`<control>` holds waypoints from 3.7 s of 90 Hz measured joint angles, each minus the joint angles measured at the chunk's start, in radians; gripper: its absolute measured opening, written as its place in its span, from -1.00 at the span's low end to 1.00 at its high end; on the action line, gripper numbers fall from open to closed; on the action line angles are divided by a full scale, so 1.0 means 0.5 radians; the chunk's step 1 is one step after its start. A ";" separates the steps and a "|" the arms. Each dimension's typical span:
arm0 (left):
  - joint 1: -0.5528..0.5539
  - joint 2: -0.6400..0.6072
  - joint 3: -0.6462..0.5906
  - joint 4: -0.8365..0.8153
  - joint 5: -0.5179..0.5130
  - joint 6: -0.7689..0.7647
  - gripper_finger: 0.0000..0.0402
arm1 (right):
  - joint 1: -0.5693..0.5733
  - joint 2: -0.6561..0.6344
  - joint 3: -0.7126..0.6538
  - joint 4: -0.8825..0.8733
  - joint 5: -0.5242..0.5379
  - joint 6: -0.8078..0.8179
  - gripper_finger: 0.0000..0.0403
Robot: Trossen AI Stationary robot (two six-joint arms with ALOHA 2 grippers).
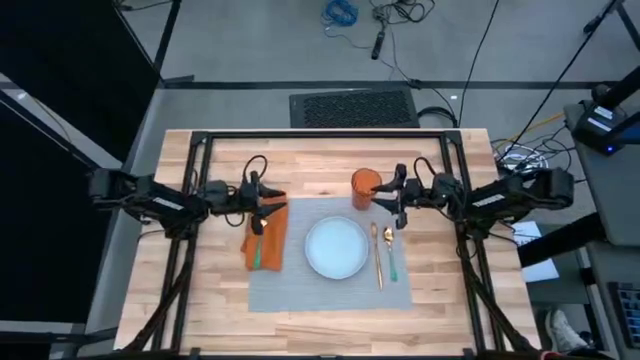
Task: Set table place
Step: Return to Home Position
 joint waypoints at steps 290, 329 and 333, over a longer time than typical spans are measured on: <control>-0.013 -1.515 -0.051 -2.042 -0.975 0.222 -0.62 | 0.391 -2.064 -0.032 -2.126 1.308 -0.260 -0.34; -0.013 -1.565 -0.053 -2.251 -1.100 0.276 -0.62 | 0.364 -2.074 -0.110 -1.946 1.243 -0.303 -0.34; -0.013 -1.579 -0.060 -2.235 -1.134 0.283 -0.62 | 0.357 -2.082 -0.110 -1.943 1.244 -0.314 -0.34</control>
